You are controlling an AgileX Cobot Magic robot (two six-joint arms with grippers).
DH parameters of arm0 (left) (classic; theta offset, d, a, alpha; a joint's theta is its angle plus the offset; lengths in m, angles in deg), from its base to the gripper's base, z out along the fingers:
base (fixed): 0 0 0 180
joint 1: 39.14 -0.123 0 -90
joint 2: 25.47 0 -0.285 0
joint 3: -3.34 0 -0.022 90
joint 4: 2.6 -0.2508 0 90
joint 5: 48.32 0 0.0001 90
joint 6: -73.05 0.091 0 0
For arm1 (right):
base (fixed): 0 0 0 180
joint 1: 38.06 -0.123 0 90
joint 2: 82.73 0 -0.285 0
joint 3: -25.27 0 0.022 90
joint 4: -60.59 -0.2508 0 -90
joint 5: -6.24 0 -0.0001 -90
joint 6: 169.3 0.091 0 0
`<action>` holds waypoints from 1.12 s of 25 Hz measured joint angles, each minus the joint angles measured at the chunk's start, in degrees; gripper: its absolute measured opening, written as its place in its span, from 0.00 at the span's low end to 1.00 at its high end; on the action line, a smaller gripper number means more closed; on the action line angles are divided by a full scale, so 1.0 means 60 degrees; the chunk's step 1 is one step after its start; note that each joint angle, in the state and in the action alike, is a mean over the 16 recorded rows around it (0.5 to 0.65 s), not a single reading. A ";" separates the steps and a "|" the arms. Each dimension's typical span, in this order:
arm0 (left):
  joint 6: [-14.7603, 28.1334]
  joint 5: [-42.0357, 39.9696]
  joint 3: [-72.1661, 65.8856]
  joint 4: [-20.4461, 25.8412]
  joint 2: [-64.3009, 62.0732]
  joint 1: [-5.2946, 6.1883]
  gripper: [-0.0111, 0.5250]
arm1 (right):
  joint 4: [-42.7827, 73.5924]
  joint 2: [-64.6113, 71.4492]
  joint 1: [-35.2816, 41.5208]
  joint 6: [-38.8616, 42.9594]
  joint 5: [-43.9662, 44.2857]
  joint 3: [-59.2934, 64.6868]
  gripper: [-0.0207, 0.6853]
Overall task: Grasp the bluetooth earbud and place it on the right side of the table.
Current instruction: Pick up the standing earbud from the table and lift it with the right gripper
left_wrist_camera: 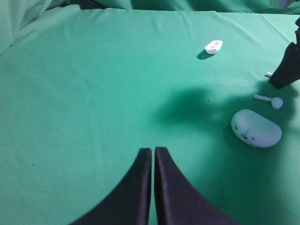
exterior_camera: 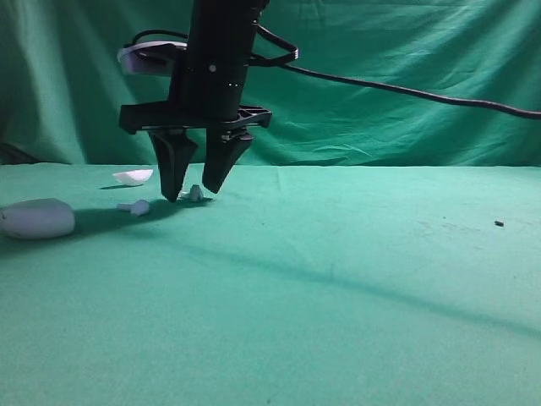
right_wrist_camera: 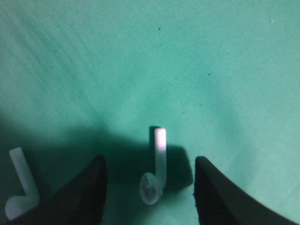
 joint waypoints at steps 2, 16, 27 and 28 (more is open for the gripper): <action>0.0000 0.0000 0.0000 0.0000 0.0000 0.0000 0.02 | -0.0076 0.0057 0.0000 0.0000 -0.0083 -0.0004 0.54; 0.0000 0.0000 0.0000 0.0000 0.0000 0.0000 0.02 | -0.0491 0.0201 0.0000 0.0027 0.0172 -0.0283 0.21; 0.0000 0.0000 0.0000 0.0000 0.0000 0.0000 0.02 | 0.0285 -0.0962 0.0261 0.0594 0.1504 -0.0871 0.16; 0.0000 0.0000 0.0000 0.0000 0.0000 0.0000 0.02 | 0.0422 -0.1194 0.0336 0.0714 0.1621 -0.0876 0.16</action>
